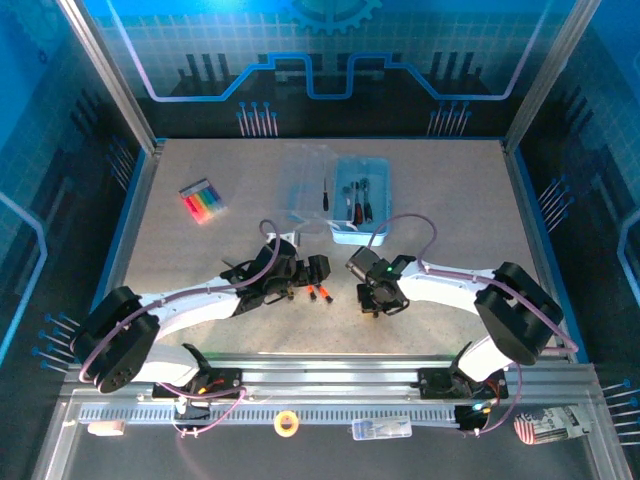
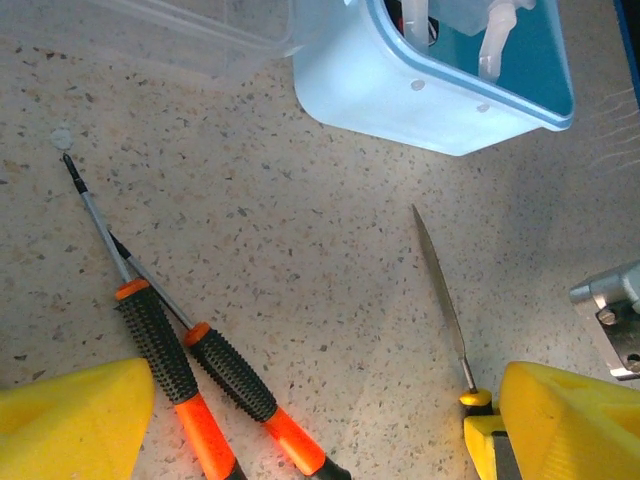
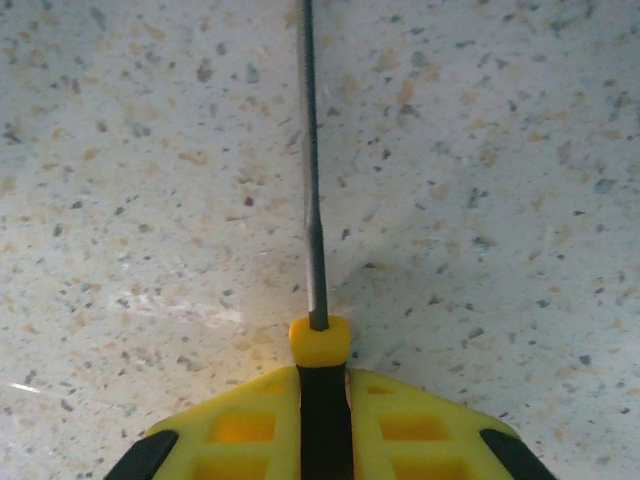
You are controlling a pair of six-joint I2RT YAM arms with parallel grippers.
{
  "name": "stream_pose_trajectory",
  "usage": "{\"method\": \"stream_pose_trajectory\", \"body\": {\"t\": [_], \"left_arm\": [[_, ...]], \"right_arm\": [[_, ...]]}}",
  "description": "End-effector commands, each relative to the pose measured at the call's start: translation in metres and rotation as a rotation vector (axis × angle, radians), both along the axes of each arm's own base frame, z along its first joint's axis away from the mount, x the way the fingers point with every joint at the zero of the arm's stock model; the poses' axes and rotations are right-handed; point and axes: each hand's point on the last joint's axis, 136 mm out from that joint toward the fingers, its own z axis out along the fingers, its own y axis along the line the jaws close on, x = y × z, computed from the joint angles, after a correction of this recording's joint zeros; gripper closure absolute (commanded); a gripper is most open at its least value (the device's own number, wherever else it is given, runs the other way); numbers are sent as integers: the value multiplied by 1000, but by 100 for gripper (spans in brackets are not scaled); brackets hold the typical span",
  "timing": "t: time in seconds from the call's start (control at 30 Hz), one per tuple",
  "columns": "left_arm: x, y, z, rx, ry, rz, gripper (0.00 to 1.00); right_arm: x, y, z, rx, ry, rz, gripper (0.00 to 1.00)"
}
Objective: Pack the tool kit
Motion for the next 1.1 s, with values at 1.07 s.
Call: {"method": "stream_pose_trajectory", "body": {"t": [1.07], "left_arm": [[2,130,39,258,-96,404,1]], "right_arm": [[4,81,46,224,-79,205,87]]}}
